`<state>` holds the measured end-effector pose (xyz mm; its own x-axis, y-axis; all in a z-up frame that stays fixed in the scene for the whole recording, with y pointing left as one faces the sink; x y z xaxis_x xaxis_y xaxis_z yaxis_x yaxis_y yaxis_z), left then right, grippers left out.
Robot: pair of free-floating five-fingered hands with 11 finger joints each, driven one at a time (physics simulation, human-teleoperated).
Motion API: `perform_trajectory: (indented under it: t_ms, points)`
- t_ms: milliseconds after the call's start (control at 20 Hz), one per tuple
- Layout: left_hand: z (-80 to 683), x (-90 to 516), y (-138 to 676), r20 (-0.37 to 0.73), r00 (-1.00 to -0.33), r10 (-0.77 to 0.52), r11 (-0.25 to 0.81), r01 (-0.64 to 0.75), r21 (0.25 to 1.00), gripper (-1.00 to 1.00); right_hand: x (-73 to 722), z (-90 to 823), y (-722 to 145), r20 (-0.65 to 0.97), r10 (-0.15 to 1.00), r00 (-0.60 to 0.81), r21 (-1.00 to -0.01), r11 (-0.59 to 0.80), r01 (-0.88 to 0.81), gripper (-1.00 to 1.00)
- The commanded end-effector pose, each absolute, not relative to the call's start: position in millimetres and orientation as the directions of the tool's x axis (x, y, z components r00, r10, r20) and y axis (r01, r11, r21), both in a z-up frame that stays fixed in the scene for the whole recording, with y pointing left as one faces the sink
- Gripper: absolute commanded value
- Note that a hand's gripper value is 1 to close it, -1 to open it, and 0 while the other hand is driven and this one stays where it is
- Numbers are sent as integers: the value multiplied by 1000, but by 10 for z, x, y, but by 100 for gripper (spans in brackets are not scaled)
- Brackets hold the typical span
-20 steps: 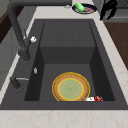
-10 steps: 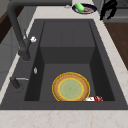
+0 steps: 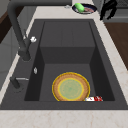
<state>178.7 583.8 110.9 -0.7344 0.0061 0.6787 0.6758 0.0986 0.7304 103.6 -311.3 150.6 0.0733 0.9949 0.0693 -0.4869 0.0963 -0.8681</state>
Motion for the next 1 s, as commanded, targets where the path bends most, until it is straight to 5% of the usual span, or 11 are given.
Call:
perform_trajectory:
  t_ms: [0,850,900,950]
  points:
    - [1194,1806,5926,657,-750,81,31,660,750,-100,1036,1506,-3113,69,995,73,-868,96,-487,0]
    - [835,1993,6249,665,-737,117,37,673,739,-100,1036,1506,-3113,69,995,73,-868,96,-487,0]
    - [834,1987,6248,666,-737,118,35,673,739,100,1036,1506,-3113,69,995,73,-868,96,-487,0]
    - [841,1974,6273,636,-760,136,17,643,766,100,1036,1506,-3113,69,995,73,-868,96,-487,0]
